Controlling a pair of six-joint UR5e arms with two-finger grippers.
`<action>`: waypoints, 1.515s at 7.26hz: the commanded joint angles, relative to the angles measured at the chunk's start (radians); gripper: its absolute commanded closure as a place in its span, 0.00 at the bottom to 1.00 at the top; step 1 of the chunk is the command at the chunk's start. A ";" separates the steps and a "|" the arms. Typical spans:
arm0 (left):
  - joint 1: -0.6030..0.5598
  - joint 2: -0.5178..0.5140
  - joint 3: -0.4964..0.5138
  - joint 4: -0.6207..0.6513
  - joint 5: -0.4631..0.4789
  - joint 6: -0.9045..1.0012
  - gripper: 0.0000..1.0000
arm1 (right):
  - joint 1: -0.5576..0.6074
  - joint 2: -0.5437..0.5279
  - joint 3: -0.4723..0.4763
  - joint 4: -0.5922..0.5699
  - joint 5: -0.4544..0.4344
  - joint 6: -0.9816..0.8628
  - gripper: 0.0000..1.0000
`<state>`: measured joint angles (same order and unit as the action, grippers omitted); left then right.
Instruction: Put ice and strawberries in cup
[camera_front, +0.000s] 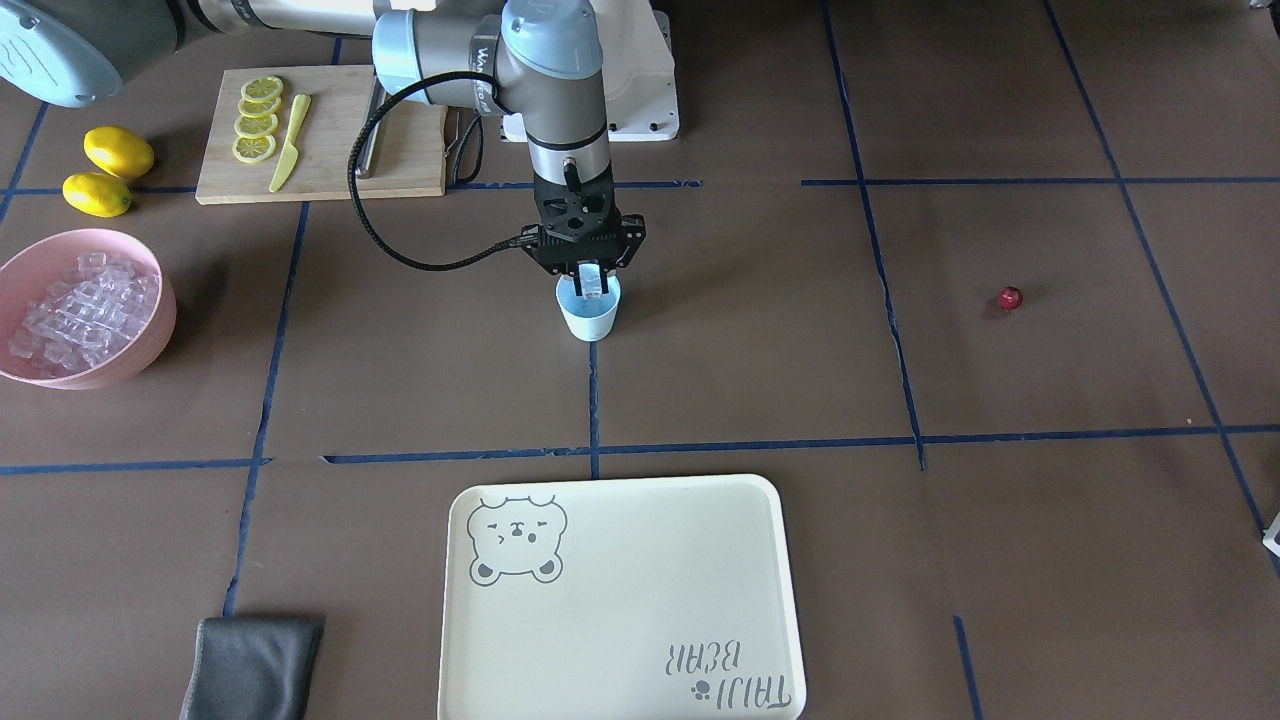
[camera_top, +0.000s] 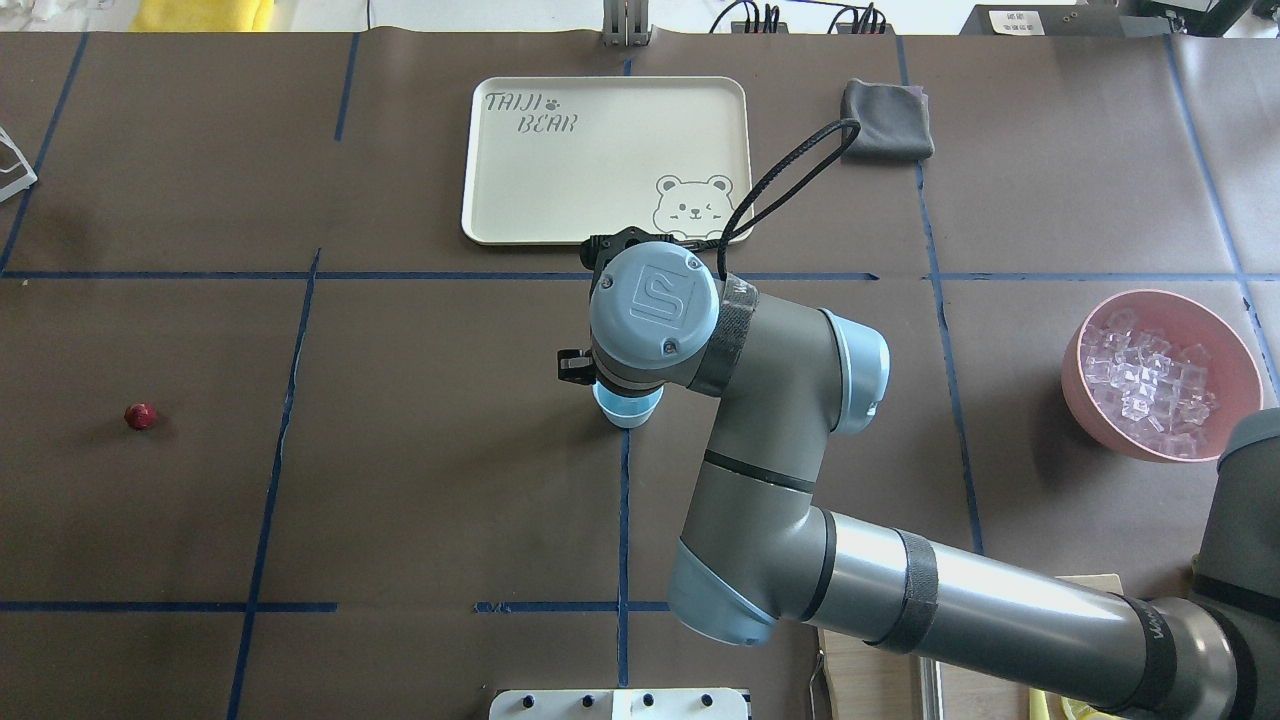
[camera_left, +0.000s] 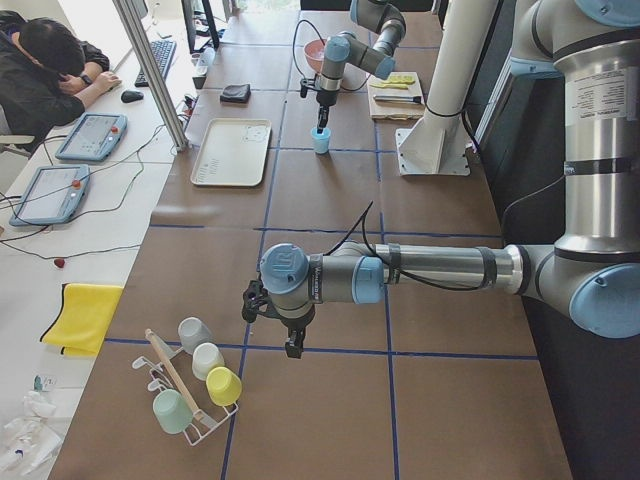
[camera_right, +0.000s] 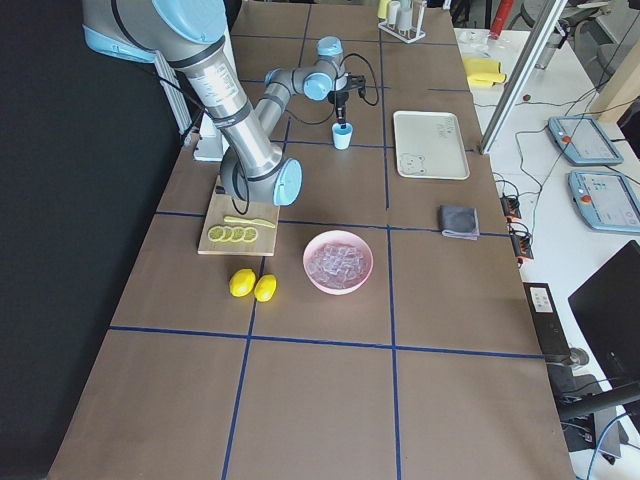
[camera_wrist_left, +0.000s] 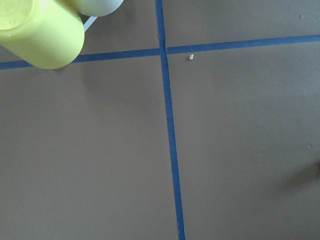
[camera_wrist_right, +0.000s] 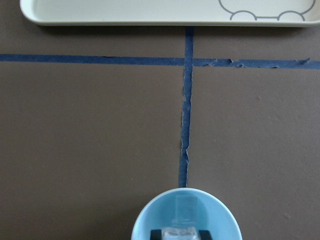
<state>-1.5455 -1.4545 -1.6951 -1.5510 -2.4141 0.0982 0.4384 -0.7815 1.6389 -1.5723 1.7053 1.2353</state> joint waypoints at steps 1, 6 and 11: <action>0.005 -0.001 0.000 0.000 0.000 0.000 0.00 | -0.001 -0.005 -0.001 0.000 -0.001 -0.003 0.91; 0.005 0.000 0.000 0.000 0.000 -0.002 0.00 | 0.002 0.004 0.009 0.000 0.000 -0.003 0.00; 0.005 -0.001 -0.008 0.000 0.003 0.000 0.00 | 0.360 -0.022 0.134 -0.278 0.331 -0.382 0.00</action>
<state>-1.5401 -1.4554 -1.7037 -1.5512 -2.4132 0.0979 0.6699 -0.7874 1.7135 -1.7441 1.9238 1.0143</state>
